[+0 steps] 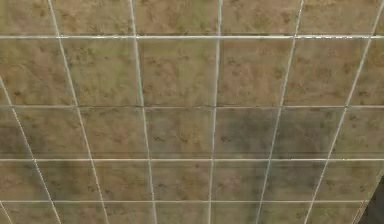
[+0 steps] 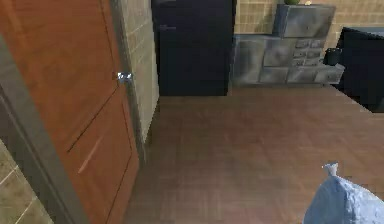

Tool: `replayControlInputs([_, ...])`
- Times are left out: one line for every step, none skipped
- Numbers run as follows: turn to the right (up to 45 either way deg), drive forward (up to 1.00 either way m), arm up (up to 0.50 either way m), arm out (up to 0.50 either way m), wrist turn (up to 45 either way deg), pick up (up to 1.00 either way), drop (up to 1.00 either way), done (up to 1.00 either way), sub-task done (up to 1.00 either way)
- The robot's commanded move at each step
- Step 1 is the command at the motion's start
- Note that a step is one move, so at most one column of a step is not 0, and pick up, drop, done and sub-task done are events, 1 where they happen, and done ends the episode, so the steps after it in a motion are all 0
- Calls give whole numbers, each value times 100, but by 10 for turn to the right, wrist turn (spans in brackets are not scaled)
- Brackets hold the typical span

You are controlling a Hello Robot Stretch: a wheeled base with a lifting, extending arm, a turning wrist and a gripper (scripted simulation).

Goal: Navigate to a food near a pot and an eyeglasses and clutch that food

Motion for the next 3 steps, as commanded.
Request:
replayControlInputs([-450,0,0,0,0,0,0,0,0])
replayControlInputs([-450,0,0,0,0,0,0,0,0])
replayControlInputs([-450,0,0,0,0,0,0,0,0])
